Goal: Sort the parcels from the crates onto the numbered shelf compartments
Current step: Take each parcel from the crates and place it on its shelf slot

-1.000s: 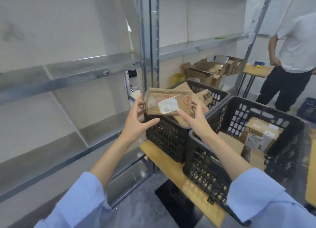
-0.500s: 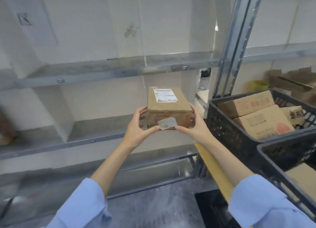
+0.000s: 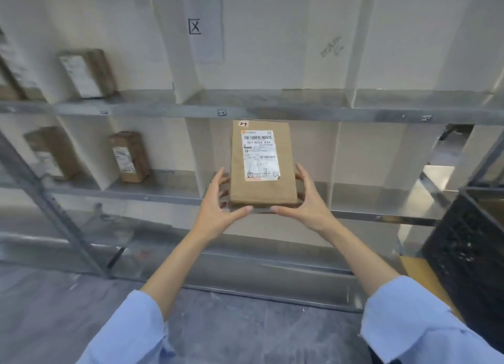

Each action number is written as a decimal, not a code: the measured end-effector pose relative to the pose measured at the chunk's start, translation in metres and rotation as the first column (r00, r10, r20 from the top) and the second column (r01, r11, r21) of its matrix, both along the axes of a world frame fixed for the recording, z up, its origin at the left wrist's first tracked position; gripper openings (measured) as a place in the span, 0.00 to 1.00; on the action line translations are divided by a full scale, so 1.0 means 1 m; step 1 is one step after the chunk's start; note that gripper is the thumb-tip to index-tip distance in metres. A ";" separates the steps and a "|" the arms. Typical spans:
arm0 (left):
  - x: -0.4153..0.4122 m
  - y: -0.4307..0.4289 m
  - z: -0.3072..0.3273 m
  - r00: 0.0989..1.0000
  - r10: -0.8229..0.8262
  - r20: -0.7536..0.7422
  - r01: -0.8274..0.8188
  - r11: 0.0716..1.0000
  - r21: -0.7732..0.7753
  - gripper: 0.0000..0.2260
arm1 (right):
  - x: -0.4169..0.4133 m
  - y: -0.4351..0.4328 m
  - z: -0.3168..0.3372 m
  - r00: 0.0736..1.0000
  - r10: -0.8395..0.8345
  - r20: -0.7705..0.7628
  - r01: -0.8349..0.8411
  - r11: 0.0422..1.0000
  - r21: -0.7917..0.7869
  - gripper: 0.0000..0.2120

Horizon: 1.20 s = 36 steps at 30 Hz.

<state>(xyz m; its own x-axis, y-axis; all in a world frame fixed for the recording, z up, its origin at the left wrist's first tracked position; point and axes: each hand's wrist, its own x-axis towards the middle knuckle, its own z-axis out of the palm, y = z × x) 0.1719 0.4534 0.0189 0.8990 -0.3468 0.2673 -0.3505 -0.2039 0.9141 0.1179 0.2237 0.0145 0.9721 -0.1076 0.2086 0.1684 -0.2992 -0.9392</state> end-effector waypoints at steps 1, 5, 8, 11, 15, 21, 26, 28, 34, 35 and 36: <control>0.003 0.013 -0.001 1.000 0.007 -0.006 -0.007 1.000 -0.003 0.50 | 0.007 0.012 0.000 1.000 0.016 -0.008 -0.016 1.000 -0.004 0.61; 0.016 0.066 -0.007 0.999 0.046 -0.012 -0.046 0.999 0.000 0.49 | 0.037 0.064 0.001 0.997 0.071 0.000 -0.071 0.997 -0.003 0.57; 0.030 0.108 -0.009 0.997 0.077 -0.006 -0.077 0.997 0.003 0.48 | 0.060 0.105 0.000 0.996 0.085 0.031 -0.086 0.996 0.036 0.53; 0.047 0.148 -0.007 0.995 0.104 0.012 -0.104 0.994 0.016 0.47 | 0.082 0.145 0.001 0.993 0.108 0.046 -0.111 0.993 0.050 0.48; 0.072 0.199 -0.006 0.990 0.139 0.038 -0.139 0.990 0.010 0.45 | 0.110 0.195 0.001 0.990 0.137 0.031 -0.139 0.988 0.062 0.46; 0.103 0.267 0.001 0.983 0.169 0.069 -0.170 0.985 0.003 0.46 | 0.141 0.262 0.008 0.986 0.158 0.046 -0.160 0.985 0.065 0.47; 0.115 0.303 0.005 0.977 0.186 0.109 -0.188 0.982 0.010 0.45 | 0.153 0.301 0.015 0.985 0.156 0.071 -0.158 0.987 0.015 0.51; 0.118 0.310 0.007 0.972 0.192 0.132 -0.196 0.980 0.019 0.44 | 0.157 0.309 0.016 0.988 0.129 0.083 -0.129 0.992 -0.010 0.50; 0.124 0.303 0.014 0.964 0.186 0.191 -0.195 0.980 0.030 0.38 | 0.160 0.305 0.015 0.996 0.052 0.069 -0.054 0.998 0.015 0.42; 0.123 0.298 0.015 0.965 0.178 0.193 -0.187 0.982 0.029 0.37 | 0.158 0.302 0.015 0.997 0.046 0.065 -0.047 0.999 0.026 0.42; 0.124 0.293 0.015 0.965 0.171 0.196 -0.181 0.983 0.034 0.37 | 0.155 0.297 0.015 0.998 0.036 0.055 -0.038 0.999 0.031 0.43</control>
